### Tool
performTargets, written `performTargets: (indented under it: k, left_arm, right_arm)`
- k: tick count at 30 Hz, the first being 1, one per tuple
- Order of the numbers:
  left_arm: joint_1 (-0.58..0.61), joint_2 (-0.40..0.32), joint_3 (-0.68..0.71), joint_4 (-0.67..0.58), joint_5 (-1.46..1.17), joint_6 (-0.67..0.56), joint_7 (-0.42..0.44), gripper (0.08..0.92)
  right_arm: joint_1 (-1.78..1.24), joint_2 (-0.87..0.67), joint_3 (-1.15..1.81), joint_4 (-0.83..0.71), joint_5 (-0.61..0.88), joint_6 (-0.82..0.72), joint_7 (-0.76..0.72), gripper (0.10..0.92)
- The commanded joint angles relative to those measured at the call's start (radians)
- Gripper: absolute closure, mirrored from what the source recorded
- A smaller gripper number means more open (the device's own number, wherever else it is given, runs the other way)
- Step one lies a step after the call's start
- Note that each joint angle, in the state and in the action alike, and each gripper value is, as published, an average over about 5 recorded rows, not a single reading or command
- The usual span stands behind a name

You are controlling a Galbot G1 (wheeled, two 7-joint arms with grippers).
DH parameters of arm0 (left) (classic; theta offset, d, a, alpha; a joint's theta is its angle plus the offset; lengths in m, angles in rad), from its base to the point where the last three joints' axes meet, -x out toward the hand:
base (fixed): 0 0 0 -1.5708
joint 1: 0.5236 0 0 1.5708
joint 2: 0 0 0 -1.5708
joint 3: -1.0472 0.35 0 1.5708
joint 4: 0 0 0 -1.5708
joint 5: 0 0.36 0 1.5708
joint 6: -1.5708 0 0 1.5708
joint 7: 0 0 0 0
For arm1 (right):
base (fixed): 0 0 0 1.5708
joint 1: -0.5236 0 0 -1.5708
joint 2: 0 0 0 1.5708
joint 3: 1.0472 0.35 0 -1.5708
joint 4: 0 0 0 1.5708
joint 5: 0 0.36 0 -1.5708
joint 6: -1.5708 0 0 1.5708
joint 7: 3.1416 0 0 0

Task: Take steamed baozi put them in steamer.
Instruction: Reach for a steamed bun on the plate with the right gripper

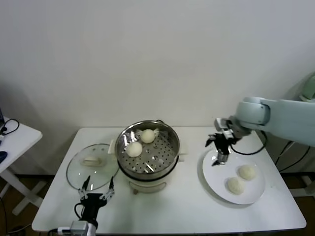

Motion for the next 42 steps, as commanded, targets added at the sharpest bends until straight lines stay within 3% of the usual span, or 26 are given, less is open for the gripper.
performTargets:
  k: [1,22,42]
  left_arm:
    - [-0.001,-0.003,-0.003,0.004,0.0,0.0,0.0,0.177]
    - [0.002,-0.012,0.0,0.017,0.009,-0.003,-0.001,0.177]
    - [0.003,-0.007,0.009,0.012,0.009,-0.003,-0.001,0.177]
  right_arm:
    - [-0.197,-0.176,0.067,-0.011,-0.161,0.012,-0.01,0.203]
    - [-0.557,-0.18,0.371,-0.138,-0.328,0.02,0.011,0.203]
    - [-0.547,-0.117,0.383,-0.166,-0.341,0.004,0.023,0.203]
